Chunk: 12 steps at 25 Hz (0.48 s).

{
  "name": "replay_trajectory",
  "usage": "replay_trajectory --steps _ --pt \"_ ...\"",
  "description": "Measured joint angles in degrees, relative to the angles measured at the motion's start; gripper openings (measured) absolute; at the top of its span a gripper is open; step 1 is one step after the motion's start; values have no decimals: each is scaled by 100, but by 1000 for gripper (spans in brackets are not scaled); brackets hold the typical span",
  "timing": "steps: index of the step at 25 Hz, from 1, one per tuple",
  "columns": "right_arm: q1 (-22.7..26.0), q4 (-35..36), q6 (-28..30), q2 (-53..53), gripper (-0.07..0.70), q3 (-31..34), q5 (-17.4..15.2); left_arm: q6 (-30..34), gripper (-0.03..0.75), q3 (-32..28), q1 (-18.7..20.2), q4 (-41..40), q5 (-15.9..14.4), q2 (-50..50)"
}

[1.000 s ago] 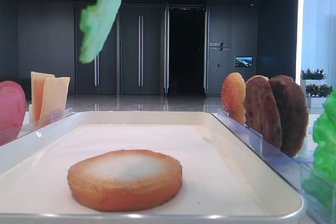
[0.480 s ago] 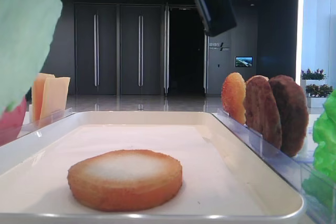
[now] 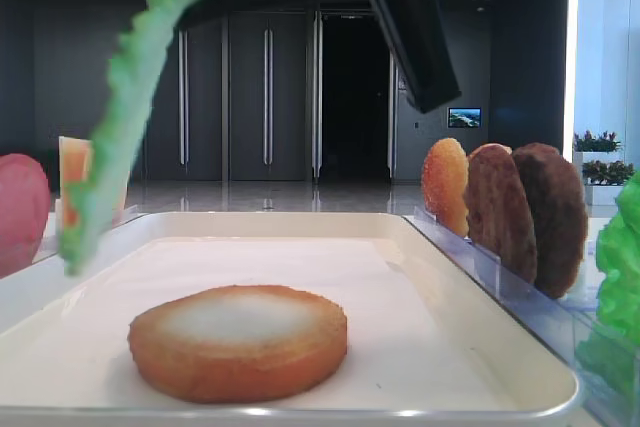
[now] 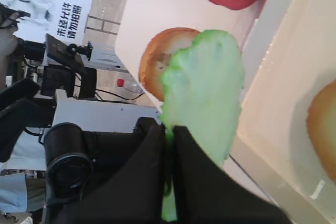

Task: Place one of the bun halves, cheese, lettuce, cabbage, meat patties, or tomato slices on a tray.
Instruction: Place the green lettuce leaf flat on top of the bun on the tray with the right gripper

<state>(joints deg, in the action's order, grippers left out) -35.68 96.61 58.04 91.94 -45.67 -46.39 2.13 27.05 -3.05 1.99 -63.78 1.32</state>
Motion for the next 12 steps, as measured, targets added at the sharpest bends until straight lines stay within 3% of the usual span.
replay_trajectory --steps 6,12 --pt "550 -107 252 303 36 0 -325 0 471 0 0 0 0 0" --pt "601 -20 434 343 36 0 -520 0 471 0 0 0 0 0"
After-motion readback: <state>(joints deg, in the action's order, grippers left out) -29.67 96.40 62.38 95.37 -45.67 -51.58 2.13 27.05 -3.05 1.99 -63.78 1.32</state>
